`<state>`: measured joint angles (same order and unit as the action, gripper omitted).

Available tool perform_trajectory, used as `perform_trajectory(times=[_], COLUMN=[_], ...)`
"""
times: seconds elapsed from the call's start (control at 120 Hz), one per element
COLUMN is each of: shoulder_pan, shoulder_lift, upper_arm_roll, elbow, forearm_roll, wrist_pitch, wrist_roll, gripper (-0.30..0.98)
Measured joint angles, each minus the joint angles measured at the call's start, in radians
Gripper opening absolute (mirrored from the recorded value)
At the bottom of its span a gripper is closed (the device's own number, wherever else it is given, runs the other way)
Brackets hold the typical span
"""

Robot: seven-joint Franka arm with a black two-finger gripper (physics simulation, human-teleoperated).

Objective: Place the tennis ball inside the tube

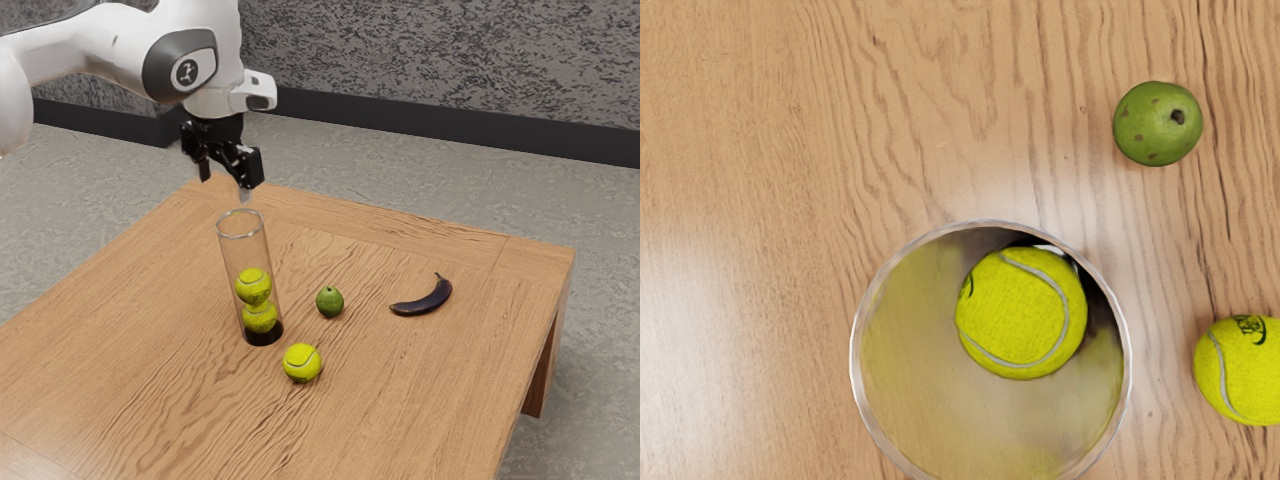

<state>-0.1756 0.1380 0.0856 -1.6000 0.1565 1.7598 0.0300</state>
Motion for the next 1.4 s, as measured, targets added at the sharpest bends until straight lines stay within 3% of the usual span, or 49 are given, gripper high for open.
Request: perform_trajectory(times=[0.208,0.35,0.525,0.667,0.717,0.775,0.925,1.4], shoulder_pan=[0.034,0.021,0.010,0.008,0.003,-0.003,-0.035,-0.056], shoulder_lift=[0.054,0.055,0.122,0.164,0.155,0.145,0.146,0.251], upper_arm_roll=[-0.024,-0.090,-0.104,-0.105,-0.106,-0.109,-0.137,-0.177], elbow=[-0.050,-0.035,-0.025,-0.015,-0.002,0.015,0.038,-0.104], forearm_roll=[-0.040,-0.016,-0.011,-0.023,-0.015,0.009,0.056,0.000], wrist_pitch=[0.057,0.076,0.104,0.117,0.108,0.100,0.113,0.259], wrist_roll=[0.018,0.022,0.027,-0.001,-0.030,-0.045,-0.032,-0.048], gripper=[0.69,0.69,0.69,0.98,0.77,0.61,0.65,0.68])
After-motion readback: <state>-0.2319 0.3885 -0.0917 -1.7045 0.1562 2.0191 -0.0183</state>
